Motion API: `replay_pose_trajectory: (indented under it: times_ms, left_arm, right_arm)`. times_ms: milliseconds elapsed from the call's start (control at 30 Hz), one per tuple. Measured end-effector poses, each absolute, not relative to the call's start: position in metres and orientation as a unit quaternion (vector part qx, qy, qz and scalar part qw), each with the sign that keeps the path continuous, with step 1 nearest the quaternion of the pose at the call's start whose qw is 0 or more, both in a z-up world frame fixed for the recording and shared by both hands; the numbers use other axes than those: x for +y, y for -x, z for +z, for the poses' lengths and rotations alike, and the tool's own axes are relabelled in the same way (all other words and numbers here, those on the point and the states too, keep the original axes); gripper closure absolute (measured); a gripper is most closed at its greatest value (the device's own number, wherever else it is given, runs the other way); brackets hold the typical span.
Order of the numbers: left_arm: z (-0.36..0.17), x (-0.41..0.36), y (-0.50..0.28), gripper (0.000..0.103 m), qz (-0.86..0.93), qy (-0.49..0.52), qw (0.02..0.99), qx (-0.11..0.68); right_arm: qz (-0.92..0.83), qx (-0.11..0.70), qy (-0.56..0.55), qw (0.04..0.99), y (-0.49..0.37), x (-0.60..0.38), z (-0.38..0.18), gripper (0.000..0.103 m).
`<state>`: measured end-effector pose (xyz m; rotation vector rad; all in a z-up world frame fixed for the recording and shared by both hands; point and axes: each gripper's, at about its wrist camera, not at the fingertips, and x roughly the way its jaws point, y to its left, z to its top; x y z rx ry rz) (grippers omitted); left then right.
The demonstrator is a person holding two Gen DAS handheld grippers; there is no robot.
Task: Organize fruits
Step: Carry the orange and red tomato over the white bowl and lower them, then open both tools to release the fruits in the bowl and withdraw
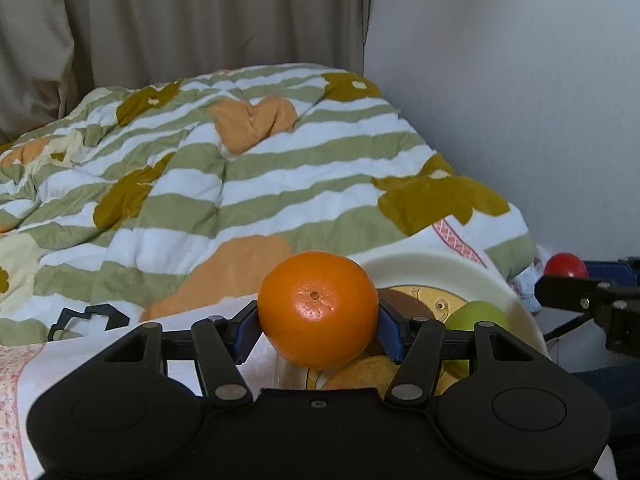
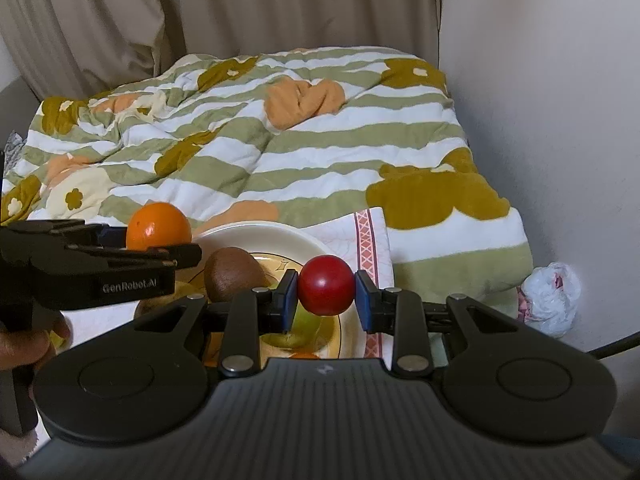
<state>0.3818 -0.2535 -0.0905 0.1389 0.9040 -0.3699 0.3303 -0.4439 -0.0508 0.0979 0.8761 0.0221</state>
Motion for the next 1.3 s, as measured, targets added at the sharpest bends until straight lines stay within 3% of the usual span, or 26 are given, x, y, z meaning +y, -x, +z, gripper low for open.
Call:
replay_pose_trajectory:
  times_ms: [167, 200, 267, 700, 1300]
  left_arm:
    - [-0.095, -0.253, -0.384, 0.034, -0.179, -0.063, 0.876, 0.443]
    - [-0.094, -0.251, -0.384, 0.017, -0.180, -0.061, 0.877, 0.441]
    - [-0.089, -0.249, -0.383, 0.001, -0.179, -0.057, 0.881, 0.434]
    - [-0.062, -0.224, -0.357, 0.001, -0.159, -0.061, 0.896, 0.410]
    - [-0.071, -0.203, -0.341, 0.001, -0.139, -0.062, 0.892, 0.425]
  right_arm:
    - [0.011, 0.429, -0.050, 0.902, -0.339, -0.445, -0.057, 0.058]
    - [0.011, 0.430, -0.051, 0.901, -0.340, -0.445, -0.057, 0.058]
    - [0.011, 0.429, -0.050, 0.902, -0.340, -0.445, -0.057, 0.058]
    - [0.033, 0.429, -0.026, 0.903, -0.360, -0.422, -0.058, 0.058]
    - [0.057, 0.450, 0.009, 0.891, -0.391, -0.401, -0.094, 0.056]
